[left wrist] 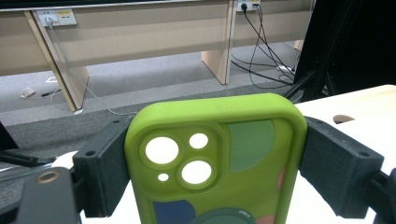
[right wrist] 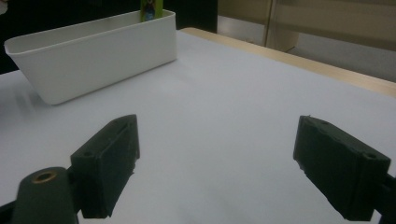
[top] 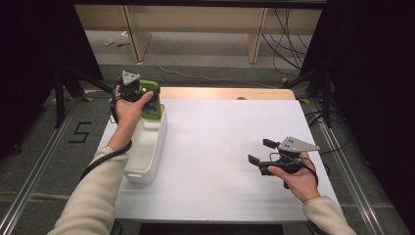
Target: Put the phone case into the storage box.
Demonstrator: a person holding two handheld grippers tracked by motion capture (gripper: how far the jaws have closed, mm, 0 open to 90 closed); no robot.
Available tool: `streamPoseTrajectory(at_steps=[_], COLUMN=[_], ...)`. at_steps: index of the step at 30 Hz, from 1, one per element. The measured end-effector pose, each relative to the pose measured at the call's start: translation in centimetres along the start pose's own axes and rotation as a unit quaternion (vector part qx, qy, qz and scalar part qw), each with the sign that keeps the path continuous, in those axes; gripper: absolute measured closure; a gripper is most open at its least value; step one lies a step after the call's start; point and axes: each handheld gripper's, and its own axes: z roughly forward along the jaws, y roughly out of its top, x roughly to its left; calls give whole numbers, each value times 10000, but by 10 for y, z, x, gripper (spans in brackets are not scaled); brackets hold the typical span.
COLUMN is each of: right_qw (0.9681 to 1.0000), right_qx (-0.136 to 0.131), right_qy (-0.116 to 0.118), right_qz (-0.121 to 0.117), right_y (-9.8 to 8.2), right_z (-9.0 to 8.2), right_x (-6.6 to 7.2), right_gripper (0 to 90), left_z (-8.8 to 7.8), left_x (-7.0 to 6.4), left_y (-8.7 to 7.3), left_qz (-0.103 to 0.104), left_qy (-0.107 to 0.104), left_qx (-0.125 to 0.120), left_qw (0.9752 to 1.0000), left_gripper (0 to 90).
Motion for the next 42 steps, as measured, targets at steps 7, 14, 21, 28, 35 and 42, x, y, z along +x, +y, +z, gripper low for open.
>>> streamPoseTrajectory(at_steps=[7,14,21,28,35,42], right_qw=[10000,10000,10000,10000,10000,10000], right_qx=[2,-8,2,-7,3,-4], right_qy=[3,4,10,16,16,22], right_qz=[1,3,4,3,0,-5], right_y=[0,0,0,0,0,0], right_z=[0,0,0,1,0,1], right_x=[0,0,0,0,0,0], right_gripper=[156,156,156,156,156,156], left_z=[3,5,6,8,10,12], left_x=[-1,-2,-1,-1,-1,-1], left_y=[-3,-5,-7,-9,-10,-13], left_qz=[23,59,17,7,41,32], left_qy=[10,12,1,13,6,13], left_qx=[40,88,130,161,181,231], left_qw=[10000,9999,9999,9999,9998,9997], left_gripper=[160,159,159,159,158,158])
